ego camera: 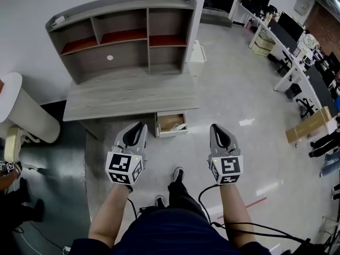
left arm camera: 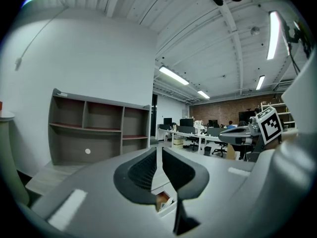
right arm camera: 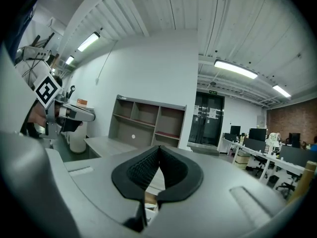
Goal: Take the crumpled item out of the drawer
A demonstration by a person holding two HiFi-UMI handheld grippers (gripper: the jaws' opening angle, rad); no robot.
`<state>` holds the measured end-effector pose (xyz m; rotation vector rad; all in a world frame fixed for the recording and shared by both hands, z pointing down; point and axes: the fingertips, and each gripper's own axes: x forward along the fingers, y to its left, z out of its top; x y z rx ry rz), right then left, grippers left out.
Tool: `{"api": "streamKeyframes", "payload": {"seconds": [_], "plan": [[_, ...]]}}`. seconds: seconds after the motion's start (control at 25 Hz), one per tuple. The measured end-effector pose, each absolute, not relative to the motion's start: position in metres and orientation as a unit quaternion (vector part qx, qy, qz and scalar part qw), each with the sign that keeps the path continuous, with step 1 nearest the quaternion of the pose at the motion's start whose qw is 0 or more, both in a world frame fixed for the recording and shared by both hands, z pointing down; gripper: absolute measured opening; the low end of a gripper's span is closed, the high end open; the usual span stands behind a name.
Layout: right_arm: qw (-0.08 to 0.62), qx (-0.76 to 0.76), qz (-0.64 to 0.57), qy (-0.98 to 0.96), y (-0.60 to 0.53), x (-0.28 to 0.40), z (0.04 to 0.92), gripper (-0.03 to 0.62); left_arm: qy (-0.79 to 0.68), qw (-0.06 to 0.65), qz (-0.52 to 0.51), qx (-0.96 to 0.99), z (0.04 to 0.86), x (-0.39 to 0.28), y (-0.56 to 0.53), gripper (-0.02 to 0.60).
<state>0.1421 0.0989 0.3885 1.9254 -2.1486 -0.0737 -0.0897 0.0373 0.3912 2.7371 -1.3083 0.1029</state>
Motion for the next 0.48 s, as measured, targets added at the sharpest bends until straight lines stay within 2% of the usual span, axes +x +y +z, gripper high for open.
{"api": "streamKeyframes", "payload": {"seconds": [0.48], "plan": [[0.136,0.625,-0.001,-0.768,-0.013,0.174,0.422,0.006,-0.472,0.069,0.063,0.877,0.414,-0.066,-0.055,0.037]]}}
